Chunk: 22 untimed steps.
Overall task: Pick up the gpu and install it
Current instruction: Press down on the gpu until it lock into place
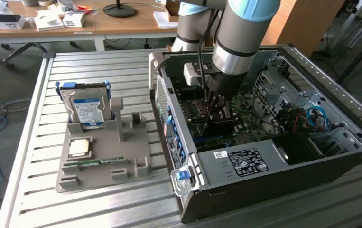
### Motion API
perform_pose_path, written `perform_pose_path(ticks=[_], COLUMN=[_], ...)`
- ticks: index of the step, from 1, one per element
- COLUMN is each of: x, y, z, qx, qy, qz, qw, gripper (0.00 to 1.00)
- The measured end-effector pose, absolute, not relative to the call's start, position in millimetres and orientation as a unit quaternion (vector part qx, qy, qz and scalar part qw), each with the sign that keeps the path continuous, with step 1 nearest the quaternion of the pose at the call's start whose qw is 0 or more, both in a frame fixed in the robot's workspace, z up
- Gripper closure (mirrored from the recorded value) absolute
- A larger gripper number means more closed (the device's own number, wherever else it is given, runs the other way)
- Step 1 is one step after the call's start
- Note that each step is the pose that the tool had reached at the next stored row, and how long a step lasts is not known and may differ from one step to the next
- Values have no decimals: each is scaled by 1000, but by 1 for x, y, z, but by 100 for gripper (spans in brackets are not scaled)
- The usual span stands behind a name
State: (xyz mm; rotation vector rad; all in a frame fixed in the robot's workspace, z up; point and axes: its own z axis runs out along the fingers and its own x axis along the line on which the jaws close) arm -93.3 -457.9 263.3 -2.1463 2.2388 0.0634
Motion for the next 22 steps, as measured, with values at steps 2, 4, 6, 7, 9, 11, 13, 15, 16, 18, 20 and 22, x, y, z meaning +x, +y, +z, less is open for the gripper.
perform_pose_path(ticks=[2, 4, 6, 7, 9, 11, 13, 15, 16, 18, 20, 22], x=[-94, -94, -94, -94, -94, -95, -95, -95, -95, -96, -97, -98], y=[-458, -458, -458, -458, -458, -458, -458, -458, -458, -458, -458, -458], z=[263, 263, 263, 263, 263, 262, 262, 262, 262, 262, 261, 261], qx=[-692, -692, -692, -692, -692, -692, -692, -692, -692, -692, -692, -692], qy=[722, 722, 722, 722, 722, 722, 722, 722, 722, 722, 722, 722], qz=[20, 20, 20, 20, 20, 20, 20, 20, 20, 20, 20, 20], qw=[20, 20, 20, 20, 20, 20, 19, 20, 20, 20, 20, 19], gripper=[89, 89, 89, 89, 89, 89, 89, 89, 89, 89, 89, 89])
